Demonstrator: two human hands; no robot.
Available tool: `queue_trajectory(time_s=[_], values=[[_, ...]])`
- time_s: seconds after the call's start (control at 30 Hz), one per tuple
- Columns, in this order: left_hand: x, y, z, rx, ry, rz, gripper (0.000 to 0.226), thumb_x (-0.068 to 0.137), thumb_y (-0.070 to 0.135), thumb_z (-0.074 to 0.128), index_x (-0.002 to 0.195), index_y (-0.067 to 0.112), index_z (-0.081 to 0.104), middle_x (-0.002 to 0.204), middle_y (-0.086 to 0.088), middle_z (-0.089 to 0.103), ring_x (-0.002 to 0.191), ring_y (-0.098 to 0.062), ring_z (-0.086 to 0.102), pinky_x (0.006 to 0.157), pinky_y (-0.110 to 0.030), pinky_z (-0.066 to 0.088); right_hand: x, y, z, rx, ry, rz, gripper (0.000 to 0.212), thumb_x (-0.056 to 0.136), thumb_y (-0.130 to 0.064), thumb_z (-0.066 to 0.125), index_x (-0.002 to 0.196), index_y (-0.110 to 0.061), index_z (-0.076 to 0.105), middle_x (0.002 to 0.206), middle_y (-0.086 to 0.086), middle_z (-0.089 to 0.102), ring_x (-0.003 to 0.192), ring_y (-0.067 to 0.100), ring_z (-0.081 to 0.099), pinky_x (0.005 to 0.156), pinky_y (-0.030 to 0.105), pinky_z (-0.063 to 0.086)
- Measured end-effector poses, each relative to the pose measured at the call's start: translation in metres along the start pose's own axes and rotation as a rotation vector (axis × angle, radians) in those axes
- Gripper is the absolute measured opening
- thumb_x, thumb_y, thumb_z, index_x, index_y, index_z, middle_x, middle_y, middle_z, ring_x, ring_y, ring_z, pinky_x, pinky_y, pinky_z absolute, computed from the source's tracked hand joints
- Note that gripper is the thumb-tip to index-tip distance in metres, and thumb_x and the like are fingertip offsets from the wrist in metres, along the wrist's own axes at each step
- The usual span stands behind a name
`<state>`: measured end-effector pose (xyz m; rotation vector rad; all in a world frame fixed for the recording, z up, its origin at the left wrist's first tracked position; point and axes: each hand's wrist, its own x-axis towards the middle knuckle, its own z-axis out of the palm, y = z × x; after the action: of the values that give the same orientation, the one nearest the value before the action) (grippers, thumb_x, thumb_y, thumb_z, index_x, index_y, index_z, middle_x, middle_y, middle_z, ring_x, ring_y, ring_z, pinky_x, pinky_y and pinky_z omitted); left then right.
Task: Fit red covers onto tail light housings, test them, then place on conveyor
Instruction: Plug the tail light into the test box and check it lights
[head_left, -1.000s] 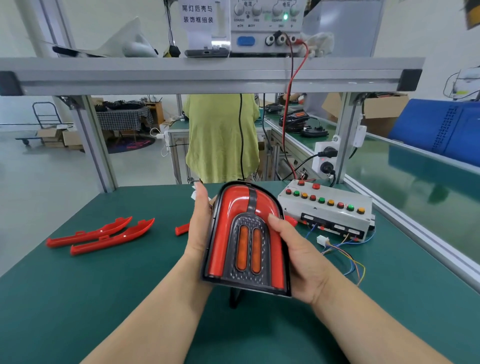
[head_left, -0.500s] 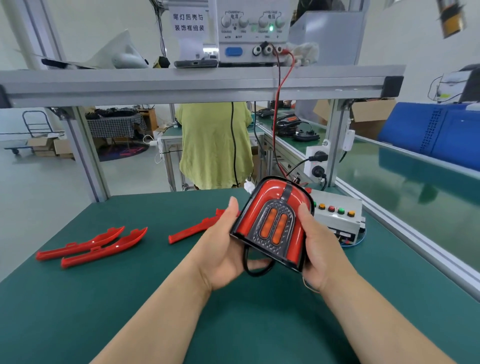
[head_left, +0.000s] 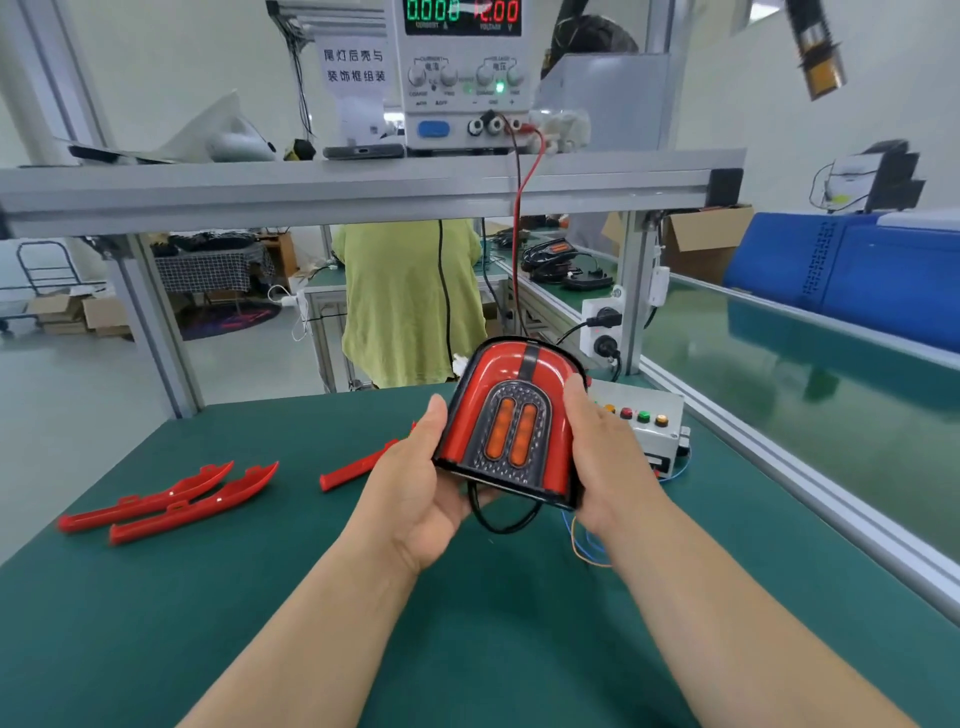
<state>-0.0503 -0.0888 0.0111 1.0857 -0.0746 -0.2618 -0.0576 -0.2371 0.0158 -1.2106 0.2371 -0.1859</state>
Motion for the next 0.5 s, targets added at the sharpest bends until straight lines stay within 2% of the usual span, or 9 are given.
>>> queue_trajectory(time_s=[0.1, 0.23, 0.4, 0.5], values=[[-0.010, 0.002, 0.006, -0.045, 0.035, 0.008, 0.049, 0.102, 0.044, 0.042, 0.125, 0.005, 0.063, 0.116, -0.016, 0.072, 0.114, -0.032, 0.066, 0.101, -0.057, 0.048, -0.010, -0.014, -0.001, 0.106, -0.016, 0.036, 0.042, 0.101, -0.050, 0.047, 0.100, -0.015, 0.070, 0.096, 0.014, 0.076, 0.078, 0.028, 0.076, 0.056, 0.040, 0.060], [-0.025, 0.006, 0.017, -0.101, 0.063, 0.009, 0.046, 0.102, 0.041, 0.044, 0.124, 0.006, 0.065, 0.114, -0.015, 0.072, 0.110, -0.030, 0.067, 0.090, -0.048, 0.054, -0.031, -0.022, -0.010, 0.279, -0.057, 0.054, 0.029, 0.101, -0.036, 0.051, 0.099, -0.014, 0.071, 0.083, 0.008, 0.078, 0.070, 0.024, 0.075, 0.052, 0.041, 0.059], [-0.037, 0.005, 0.051, -0.106, 0.015, 0.034, 0.041, 0.102, 0.040, 0.044, 0.116, 0.010, 0.067, 0.111, -0.013, 0.074, 0.096, -0.025, 0.072, 0.076, -0.041, 0.058, -0.058, -0.041, -0.033, 0.333, -0.025, -0.045, 0.032, 0.103, -0.033, 0.046, 0.108, -0.012, 0.069, 0.089, 0.008, 0.078, 0.074, 0.023, 0.076, 0.053, 0.038, 0.059], [-0.042, 0.002, 0.084, -0.101, -0.043, 0.028, 0.043, 0.103, 0.042, 0.043, 0.111, 0.008, 0.068, 0.108, -0.014, 0.074, 0.089, -0.024, 0.074, 0.067, -0.036, 0.060, -0.072, -0.063, -0.056, 0.332, 0.037, -0.120, 0.033, 0.104, -0.032, 0.045, 0.105, -0.009, 0.069, 0.084, 0.008, 0.078, 0.070, 0.022, 0.075, 0.050, 0.036, 0.058]])
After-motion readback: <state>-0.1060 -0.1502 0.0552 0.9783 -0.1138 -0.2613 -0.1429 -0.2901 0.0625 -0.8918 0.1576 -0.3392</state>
